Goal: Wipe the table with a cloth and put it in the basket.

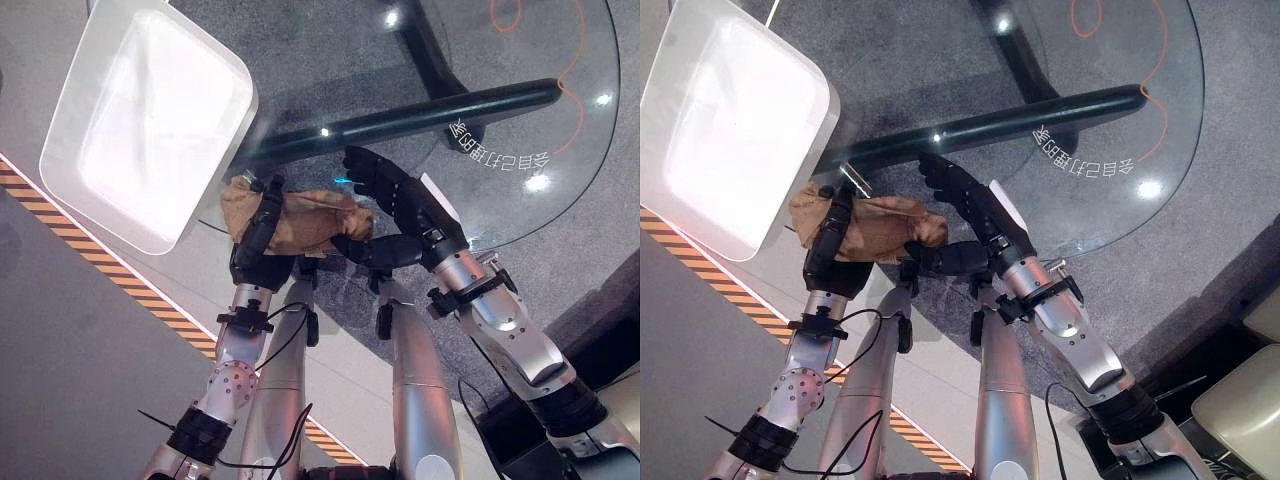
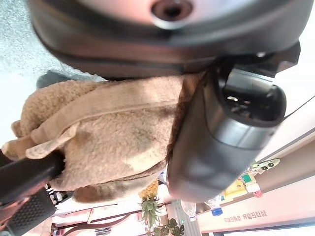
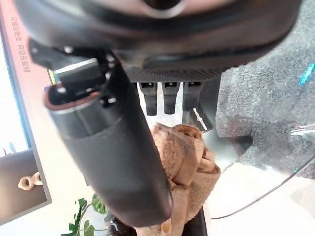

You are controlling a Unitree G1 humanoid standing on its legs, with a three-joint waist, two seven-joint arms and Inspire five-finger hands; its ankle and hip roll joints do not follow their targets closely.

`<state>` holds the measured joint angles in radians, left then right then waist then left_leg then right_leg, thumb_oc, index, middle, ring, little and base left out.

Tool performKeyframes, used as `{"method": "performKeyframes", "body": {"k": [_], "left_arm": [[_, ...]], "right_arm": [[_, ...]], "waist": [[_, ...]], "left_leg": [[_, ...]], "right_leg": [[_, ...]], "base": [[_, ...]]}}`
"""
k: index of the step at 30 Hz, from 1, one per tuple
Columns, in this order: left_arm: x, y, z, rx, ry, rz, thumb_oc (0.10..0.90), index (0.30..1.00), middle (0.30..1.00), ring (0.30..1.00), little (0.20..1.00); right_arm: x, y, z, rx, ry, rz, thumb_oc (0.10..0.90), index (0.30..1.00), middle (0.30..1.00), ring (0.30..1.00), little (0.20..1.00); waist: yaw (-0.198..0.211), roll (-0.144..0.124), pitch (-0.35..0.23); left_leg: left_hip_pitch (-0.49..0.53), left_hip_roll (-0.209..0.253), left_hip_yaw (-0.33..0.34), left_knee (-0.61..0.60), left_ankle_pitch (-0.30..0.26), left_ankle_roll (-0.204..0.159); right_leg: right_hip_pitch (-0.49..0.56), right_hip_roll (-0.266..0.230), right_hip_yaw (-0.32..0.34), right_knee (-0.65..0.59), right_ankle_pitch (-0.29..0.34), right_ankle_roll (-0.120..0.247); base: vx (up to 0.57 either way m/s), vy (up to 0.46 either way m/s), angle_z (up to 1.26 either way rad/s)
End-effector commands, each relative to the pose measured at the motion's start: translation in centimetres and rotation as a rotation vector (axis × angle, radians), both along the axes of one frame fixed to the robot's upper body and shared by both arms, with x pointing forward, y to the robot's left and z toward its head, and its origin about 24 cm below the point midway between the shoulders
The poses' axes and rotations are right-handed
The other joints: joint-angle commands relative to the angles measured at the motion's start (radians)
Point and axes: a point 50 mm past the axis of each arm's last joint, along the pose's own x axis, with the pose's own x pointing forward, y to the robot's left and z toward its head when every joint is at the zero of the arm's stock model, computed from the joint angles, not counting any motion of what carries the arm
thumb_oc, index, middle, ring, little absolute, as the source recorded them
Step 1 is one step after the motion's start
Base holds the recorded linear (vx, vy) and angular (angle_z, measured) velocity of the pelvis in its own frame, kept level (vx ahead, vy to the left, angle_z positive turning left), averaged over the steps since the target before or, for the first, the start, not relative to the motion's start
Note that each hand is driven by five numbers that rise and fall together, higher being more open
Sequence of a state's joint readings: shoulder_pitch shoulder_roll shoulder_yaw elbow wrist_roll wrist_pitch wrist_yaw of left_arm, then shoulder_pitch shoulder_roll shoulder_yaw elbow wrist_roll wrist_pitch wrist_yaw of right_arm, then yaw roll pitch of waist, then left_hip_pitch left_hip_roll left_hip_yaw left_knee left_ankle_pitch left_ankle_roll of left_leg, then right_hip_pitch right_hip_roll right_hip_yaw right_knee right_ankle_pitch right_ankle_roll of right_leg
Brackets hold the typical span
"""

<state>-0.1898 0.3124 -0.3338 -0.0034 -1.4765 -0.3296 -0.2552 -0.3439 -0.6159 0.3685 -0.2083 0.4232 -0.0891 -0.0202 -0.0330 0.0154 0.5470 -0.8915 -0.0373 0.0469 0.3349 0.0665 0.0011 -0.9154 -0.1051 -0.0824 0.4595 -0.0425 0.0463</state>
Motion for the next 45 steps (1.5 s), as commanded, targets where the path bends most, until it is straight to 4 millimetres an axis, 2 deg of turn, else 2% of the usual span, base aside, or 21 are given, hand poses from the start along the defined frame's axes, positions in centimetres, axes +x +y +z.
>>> {"method": "performKeyframes", "body": {"k": [1,2,5,6,7,10,11,16,19,25,29,32,33,35,36,39,41,45], "left_arm": [[-2.8,0.7,3.7,0.012,-0.325,0.039,0.1,0.3,0.3,0.3,0.2],[-3.2,1.1,3.6,0.021,-0.334,0.071,0.1,0.3,0.3,0.3,0.2],[-3.7,2.9,5.4,0.054,-0.461,0.202,0.1,0.3,0.3,0.3,0.2],[-3.8,3.5,6.6,0.058,-0.515,0.246,0.1,0.3,0.3,0.3,0.2],[-4.2,4.2,7.5,0.085,-0.568,0.309,0.1,0.3,0.3,0.3,0.2],[-4.7,5.1,8.8,0.129,-0.623,0.397,0.1,0.3,0.3,0.3,0.2],[-5.2,5.9,9.7,0.17,-0.652,0.484,0.1,0.3,0.3,0.3,0.2],[-6.3,7.9,11.8,0.314,-0.615,0.843,0.1,0.3,0.3,0.3,0.2],[-7.0,8.6,12.4,0.367,-0.603,1.009,0.1,0.3,0.3,0.3,0.2],[-7.6,9.0,13.0,0.497,-0.572,1.307,0.1,0.3,0.3,0.3,0.2],[-6.4,10.5,13.0,0.667,-0.44,1.622,0.1,0.3,0.3,0.3,0.2],[-5.4,12.3,13.0,0.775,-0.338,1.802,0.1,0.3,0.3,0.3,0.2],[-4.7,13.2,13.1,0.864,-0.292,1.926,0.1,0.3,0.3,0.3,0.2],[-4.3,13.7,13.3,0.921,-0.272,1.996,0.1,0.3,0.3,0.3,0.2],[-3.8,14.7,13.7,0.967,-0.237,2.058,0.1,0.3,0.3,0.3,0.2],[-3.2,15.2,14.0,1.017,-0.217,2.094,0.1,0.3,0.3,0.3,0.2],[-2.2,15.9,14.7,1.117,-0.198,2.146,0.1,0.3,0.3,0.3,0.2],[-0.4,16.4,15.8,1.261,-0.165,2.17,0.1,0.3,0.3,0.3,0.2]], "right_arm": [[-2.5,0.2,5.5,0.169,-0.276,0.086,0.8,0.9,0.9,0.9,0.9],[-2.6,0.2,4.9,0.168,-0.248,0.082,0.8,0.9,0.9,0.9,0.9],[-2.5,0.1,4.1,0.142,-0.2,0.077,0.8,0.9,0.9,0.9,0.9],[-2.5,0.2,4.2,0.127,-0.197,0.073,0.8,0.9,0.9,0.9,0.9],[-2.4,0.1,3.7,0.112,-0.166,0.062,0.8,0.9,0.9,0.9,0.9],[-2.3,0.0,2.9,0.094,-0.126,0.044,0.8,0.9,0.9,0.9,0.9],[-2.2,-0.2,2.1,0.087,-0.082,0.029,0.8,0.9,0.9,0.9,0.9],[-1.9,-0.5,-0.4,0.039,0.048,0.005,0.8,0.9,0.9,0.9,0.9],[-1.8,-0.2,-1.7,0.021,0.119,0.011,0.8,0.9,0.9,0.9,0.9],[-1.7,0.1,-3.3,-0.021,0.217,0.027,0.8,0.9,0.9,0.9,0.9],[-1.3,0.4,-4.5,-0.107,0.307,0.071,0.8,0.9,0.9,0.9,0.9],[-1.3,0.4,-5.8,-0.254,0.399,0.122,0.8,0.9,0.9,0.9,0.9],[-1.2,0.1,-6.6,-0.324,0.448,0.131,0.8,0.9,0.9,0.9,0.9],[-1.2,-0.2,-7.1,-0.371,0.486,0.129,0.8,0.9,0.9,0.9,0.9],[-1.2,-1.0,-7.8,-0.415,0.533,0.115,0.8,0.9,0.9,0.9,0.9],[-1.1,-1.7,-8.5,-0.434,0.581,0.1,0.8,0.9,0.9,0.9,0.9],[-1.0,-2.6,-9.4,-0.47,0.646,0.098,0.8,0.9,0.9,0.9,0.9],[-0.8,-3.2,-10.4,-0.489,0.733,0.118,0.8,0.9,0.9,0.9,0.9]], "waist": [[0.021,0.008,-0.027],[0.024,0.011,-0.027],[0.025,0.017,-0.027],[0.024,0.019,-0.027],[0.027,0.023,-0.027],[0.03,0.028,-0.027],[0.034,0.034,-0.027],[0.039,0.047,-0.027],[0.044,0.051,-0.027],[0.046,0.056,-0.027],[0.044,0.057,-0.027],[0.041,0.055,-0.027],[0.036,0.052,-0.027],[0.033,0.049,-0.027],[0.028,0.047,-0.027],[0.024,0.045,-0.027],[0.015,0.04,-0.027],[0.002,0.032,-0.027]], "left_leg": [[0.046,-0.053,0.022,0.032,-0.105,0.035],[0.083,-0.053,0.016,0.036,-0.135,0.032],[0.089,-0.054,0.016,0.036,-0.137,0.031],[0.061,-0.056,0.021,0.029,-0.107,0.033],[0.068,-0.06,0.019,0.027,-0.106,0.032],[0.074,-0.063,0.016,0.027,-0.105,0.03],[0.08,-0.066,0.011,0.027,-0.104,0.028],[0.092,-0.074,0.0,0.04,-0.107,0.024],[0.099,-0.074,-0.001,0.041,-0.109,0.018],[0.099,-0.073,0.007,0.049,-0.109,0.01],[0.093,-0.069,0.017,0.059,-0.11,0.002],[0.083,-0.064,0.027,0.067,-0.109,-0.004],[0.078,-0.058,0.034,0.071,-0.11,-0.008],[0.072,-0.055,0.039,0.074,-0.11,-0.011],[0.065,-0.05,0.045,0.078,-0.11,-0.012],[0.058,-0.047,0.049,0.081,-0.11,-0.013],[0.048,-0.043,0.055,0.085,-0.11,-0.013],[0.028,-0.038,0.061,0.089,-0.109,-0.013]], "right_leg": [[0.032,0.071,0.005,-0.078,0.056,0.033],[0.066,0.073,0.007,-0.068,0.026,0.038],[0.069,0.072,0.01,-0.062,0.019,0.036],[0.042,0.069,0.008,-0.072,0.046,0.029],[0.049,0.068,0.008,-0.072,0.042,0.027],[0.055,0.066,0.006,-0.07,0.036,0.024],[0.063,0.064,0.004,-0.069,0.033,0.022],[0.077,0.061,0.002,-0.053,0.013,0.013],[0.087,0.06,0.003,-0.052,0.004,0.008],[0.086,0.059,0.009,-0.041,-0.005,0.0],[0.08,0.06,0.013,-0.033,-0.013,-0.004],[0.072,0.059,0.015,-0.031,-0.015,-0.007],[0.067,0.058,0.016,-0.028,-0.016,-0.008],[0.06,0.059,0.018,-0.026,-0.015,-0.008],[0.05,0.059,0.021,-0.021,-0.014,-0.008],[0.041,0.06,0.024,-0.019,-0.012,-0.007],[0.028,0.063,0.029,-0.018,-0.008,-0.004],[0.002,0.067,0.036,-0.017,0.004,0.002]], "base": [[0.06,0.015,-0.01],[0.06,0.019,-0.01],[0.0,0.024,-0.06],[-0.05,0.027,-0.1],[-0.06,0.018,-0.05],[0.0,0.007,-0.02],[0.0,0.0,0.0],[0.0,0.006,0.0],[0.0,0.011,0.01],[0.01,0.05,-0.02],[0.01,0.079,0.0],[0.01,0.107,-0.05],[0.01,0.099,-0.06],[0.02,0.101,-0.04],[0.02,0.106,-0.03],[0.02,0.084,-0.02],[0.02,0.093,-0.02],[0.02,0.084,0.01]]}}
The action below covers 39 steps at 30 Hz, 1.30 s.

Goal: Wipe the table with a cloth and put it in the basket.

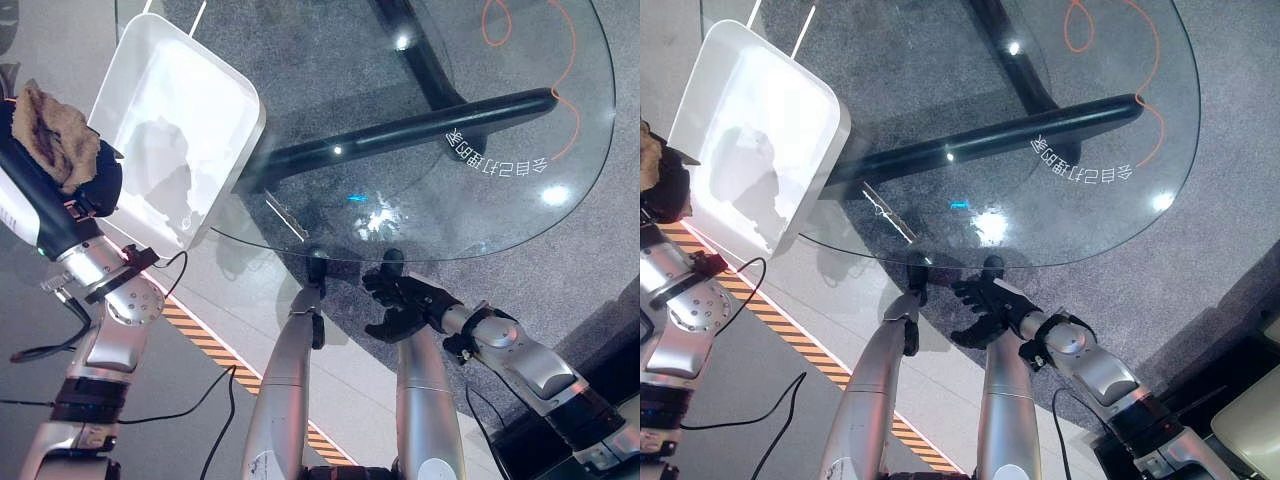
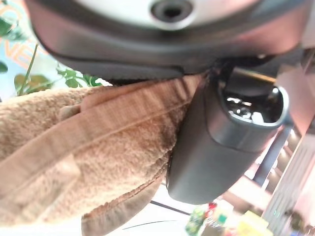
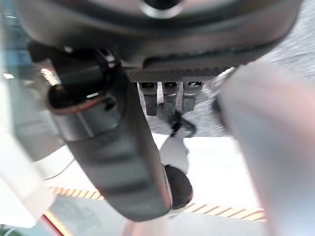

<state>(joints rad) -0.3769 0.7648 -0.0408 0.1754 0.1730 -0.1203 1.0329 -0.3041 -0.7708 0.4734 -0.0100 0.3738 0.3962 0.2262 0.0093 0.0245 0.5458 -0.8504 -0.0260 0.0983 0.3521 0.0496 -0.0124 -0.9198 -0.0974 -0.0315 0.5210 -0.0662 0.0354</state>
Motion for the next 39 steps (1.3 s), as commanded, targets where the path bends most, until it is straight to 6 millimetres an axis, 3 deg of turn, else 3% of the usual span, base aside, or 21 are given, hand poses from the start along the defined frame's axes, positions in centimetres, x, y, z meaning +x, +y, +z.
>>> {"method": "performKeyframes", "body": {"k": [1,4,16,25,29,30,31,32,39], "left_arm": [[-0.4,1.4,6.0,0.149,-0.207,0.152,0.1,0.3,0.3,0.3,0.2],[1.2,2.0,6.6,0.132,-0.155,0.186,0.1,0.3,0.3,0.3,0.2],[4.5,3.1,7.8,0.059,-0.004,0.205,0.1,0.3,0.3,0.3,0.2],[6.3,3.0,5.8,-0.024,0.194,0.166,0.1,0.3,0.3,0.3,0.2],[6.4,4.1,4.9,-0.11,0.253,0.197,0.1,0.3,0.3,0.3,0.2],[6.4,4.4,4.7,-0.16,0.256,0.191,0.218,0.401,0.401,0.401,0.318],[6.5,4.7,4.5,-0.201,0.26,0.179,0.273,0.448,0.448,0.448,0.373],[6.6,4.9,4.4,-0.243,0.274,0.162,0.8,0.9,0.9,0.9,0.9],[7.1,5.1,4.1,-0.276,0.352,0.145,0.8,0.9,0.9,0.9,0.9]], "right_arm": [[-0.9,1.9,-0.5,0.057,0.091,0.153,0.8,0.9,0.9,0.9,0.9],[-0.6,1.8,-0.8,0.062,0.123,0.156,0.8,0.9,0.9,0.9,0.9],[0.7,1.9,-0.4,0.072,0.125,0.155,0.8,0.9,0.9,0.9,0.9],[1.4,2.5,0.0,0.098,0.109,0.154,0.8,0.9,0.9,0.9,0.9],[1.6,2.5,0.1,0.105,0.094,0.142,0.8,0.9,0.9,0.9,0.9],[1.7,2.5,0.2,0.108,0.091,0.139,0.8,0.9,0.9,0.9,0.9],[1.8,2.5,0.2,0.11,0.088,0.137,0.8,0.9,0.9,0.9,0.9],[1.9,2.5,0.3,0.113,0.085,0.133,0.8,0.9,0.9,0.9,0.9],[1.8,2.9,0.4,0.121,0.076,0.15,0.8,0.9,0.9,0.9,0.9]], "waist": [[-0.044,0.019,-0.026],[-0.058,0.003,-0.026],[-0.093,-0.048,-0.026],[-0.107,-0.075,-0.026],[-0.113,-0.09,-0.026],[-0.113,-0.092,-0.026],[-0.115,-0.094,-0.026],[-0.118,-0.097,-0.026],[-0.123,-0.103,-0.026]], "left_leg": [[-0.02,-0.047,0.012,0.074,-0.091,0.0],[-0.047,-0.039,0.019,0.08,-0.091,-0.002],[-0.101,-0.028,0.022,0.081,-0.085,-0.011],[-0.122,-0.031,0.013,0.08,-0.083,-0.014],[-0.13,-0.03,0.007,0.079,-0.08,-0.019],[-0.129,-0.03,0.006,0.077,-0.08,-0.02],[-0.127,-0.029,0.006,0.075,-0.079,-0.02],[-0.125,-0.028,0.006,0.073,-0.078,-0.02],[-0.123,-0.03,-0.001,0.067,-0.077,-0.018]], "right_leg": [[0.0,0.06,-0.013,-0.078,0.031,0.014],[-0.029,0.066,-0.005,-0.077,0.04,0.019],[-0.082,0.087,0.02,-0.088,0.068,0.032],[-0.094,0.098,0.024,-0.103,0.084,0.042],[-0.094,0.103,0.024,-0.118,0.092,0.044],[-0.093,0.105,0.023,-0.118,0.092,0.045],[-0.09,0.107,0.022,-0.119,0.091,0.046],[-0.087,0.108,0.022,-0.122,0.091,0.045],[-0.087,0.111,0.026,-0.122,0.092,0.046]], "base": [[0.01,0.07,0.01],[0.02,0.094,-0.02],[0.01,0.046,-0.05],[0.0,0.0,-0.04],[-0.01,-0.021,-0.04],[0.0,0.0,0.0],[0.0,0.0,0.0],[-0.02,0.004,-0.03],[-0.01,-0.001,-0.02]]}}
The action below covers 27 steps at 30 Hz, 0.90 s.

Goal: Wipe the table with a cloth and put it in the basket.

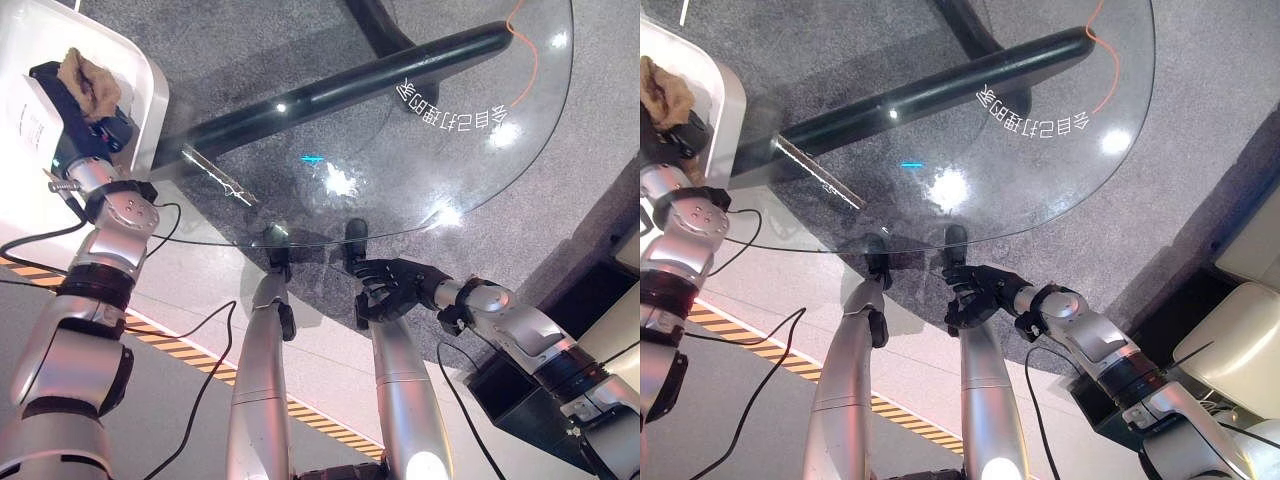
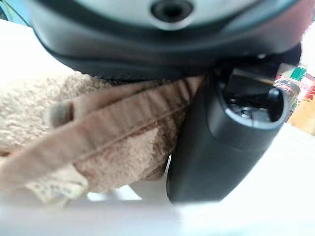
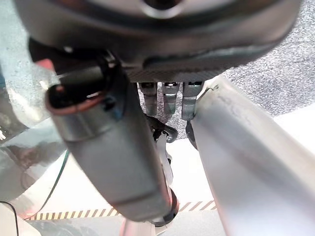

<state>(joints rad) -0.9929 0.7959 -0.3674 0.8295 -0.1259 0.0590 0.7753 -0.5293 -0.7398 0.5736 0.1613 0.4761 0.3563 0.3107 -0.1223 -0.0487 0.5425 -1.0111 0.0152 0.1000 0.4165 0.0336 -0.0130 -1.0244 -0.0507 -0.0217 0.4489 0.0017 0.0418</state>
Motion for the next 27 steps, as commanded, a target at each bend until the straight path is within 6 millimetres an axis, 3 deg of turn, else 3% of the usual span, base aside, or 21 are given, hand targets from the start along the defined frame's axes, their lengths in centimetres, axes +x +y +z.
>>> {"method": "performKeyframes", "body": {"k": [1,14,27], "left_arm": [[-1.4,3.2,-0.2,-0.08,-0.007,0.103,0.8,0.9,0.9,0.9,0.9],[-1.9,3.7,1.3,-0.093,-0.09,0.084,0.8,0.9,0.9,0.9,0.9],[-3.0,3.0,1.2,-0.151,-0.216,-0.044,0.8,0.9,0.9,0.9,0.9]], "right_arm": [[-1.6,1.1,-1.6,0.053,0.067,0.059,0.8,0.9,0.9,0.9,0.9],[-2.2,1.7,-2.3,0.073,0.061,0.051,0.8,0.9,0.9,0.9,0.9],[-3.4,2.0,-3.2,0.095,0.052,0.016,0.8,0.9,0.9,0.9,0.9]], "waist": [[0.009,-0.03,-0.022],[0.022,-0.012,-0.022],[0.05,0.013,-0.022]], "left_leg": [[0.041,-0.072,-0.002,0.001,-0.061,-0.017],[0.113,-0.086,-0.009,-0.034,-0.058,-0.012],[0.171,-0.102,-0.019,-0.056,-0.062,-0.003]], "right_leg": [[0.02,0.065,0.017,-0.051,0.024,0.04],[0.086,0.046,-0.003,-0.073,0.015,0.037],[0.145,0.029,-0.027,-0.086,0.001,0.033]], "base": [[0.0,0.0,0.0],[-0.01,-0.017,0.01],[-0.02,-0.037,0.06]]}}
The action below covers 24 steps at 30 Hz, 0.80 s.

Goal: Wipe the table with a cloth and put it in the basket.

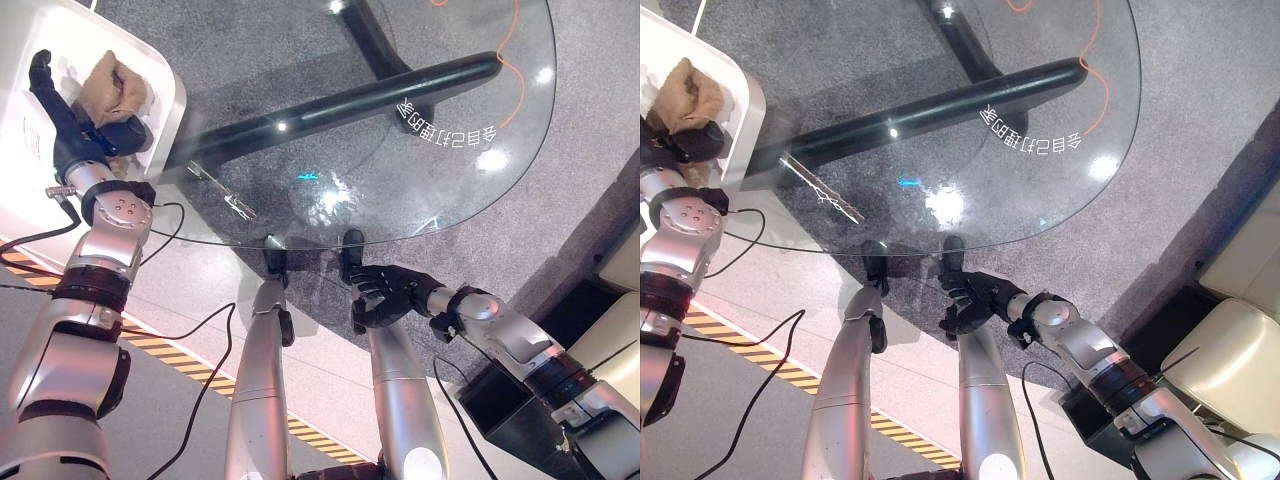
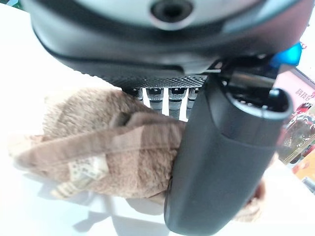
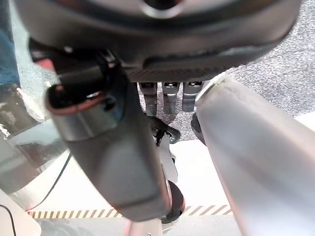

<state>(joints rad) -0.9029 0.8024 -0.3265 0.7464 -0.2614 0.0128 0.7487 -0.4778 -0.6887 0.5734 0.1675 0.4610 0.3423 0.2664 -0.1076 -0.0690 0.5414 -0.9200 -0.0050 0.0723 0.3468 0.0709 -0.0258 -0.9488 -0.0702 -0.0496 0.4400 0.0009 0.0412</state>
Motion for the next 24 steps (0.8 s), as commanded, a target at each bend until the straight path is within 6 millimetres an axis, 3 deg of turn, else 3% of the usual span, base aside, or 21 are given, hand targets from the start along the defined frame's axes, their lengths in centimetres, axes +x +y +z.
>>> {"method": "performKeyframes", "body": {"k": [1,17,20,24], "left_arm": [[-2.6,2.8,2.6,-0.038,-0.205,0.034,0.8,0.9,0.9,0.9,0.9],[-5.0,1.2,-1.0,-0.013,-0.203,-0.11,0.8,0.9,0.9,0.9,0.9],[-5.4,0.8,-1.5,-0.015,-0.182,-0.165,0.8,0.9,0.9,0.9,0.9],[-5.9,-1.0,-3.6,-0.03,-0.11,-0.313,0.8,0.9,0.9,0.9,0.9]], "right_arm": [[-2.9,1.2,-1.6,0.071,0.028,0.039,0.8,0.9,0.9,0.9,0.9],[-4.3,0.6,-2.8,0.097,0.023,-0.002,0.8,0.9,0.9,0.9,0.9],[-4.4,0.3,-2.9,0.109,0.024,-0.02,0.8,0.9,0.9,0.9,0.9],[-4.8,-0.2,-3.7,0.12,0.042,-0.069,0.8,0.9,0.9,0.9,0.9]], "waist": [[0.039,0.035,-0.021],[0.09,0.057,-0.021],[0.099,0.058,-0.021],[0.113,0.062,-0.021]], "left_leg": [[0.086,-0.083,0.007,0.012,-0.1,0.011],[0.225,-0.104,-0.029,-0.035,-0.1,0.018],[0.259,-0.105,-0.037,-0.041,-0.101,0.016],[0.323,-0.104,-0.048,-0.061,-0.098,0.013]], "right_leg": [[0.076,0.047,-0.001,-0.078,0.0,0.033],[0.226,0.034,-0.037,-0.108,-0.029,0.025],[0.265,0.032,-0.047,-0.117,-0.034,0.025],[0.332,0.027,-0.063,-0.132,-0.042,0.025]], "base": [[-0.01,-0.031,0.0],[-0.03,-0.047,0.04],[-0.04,-0.073,0.03],[-0.05,-0.088,0.06]]}}
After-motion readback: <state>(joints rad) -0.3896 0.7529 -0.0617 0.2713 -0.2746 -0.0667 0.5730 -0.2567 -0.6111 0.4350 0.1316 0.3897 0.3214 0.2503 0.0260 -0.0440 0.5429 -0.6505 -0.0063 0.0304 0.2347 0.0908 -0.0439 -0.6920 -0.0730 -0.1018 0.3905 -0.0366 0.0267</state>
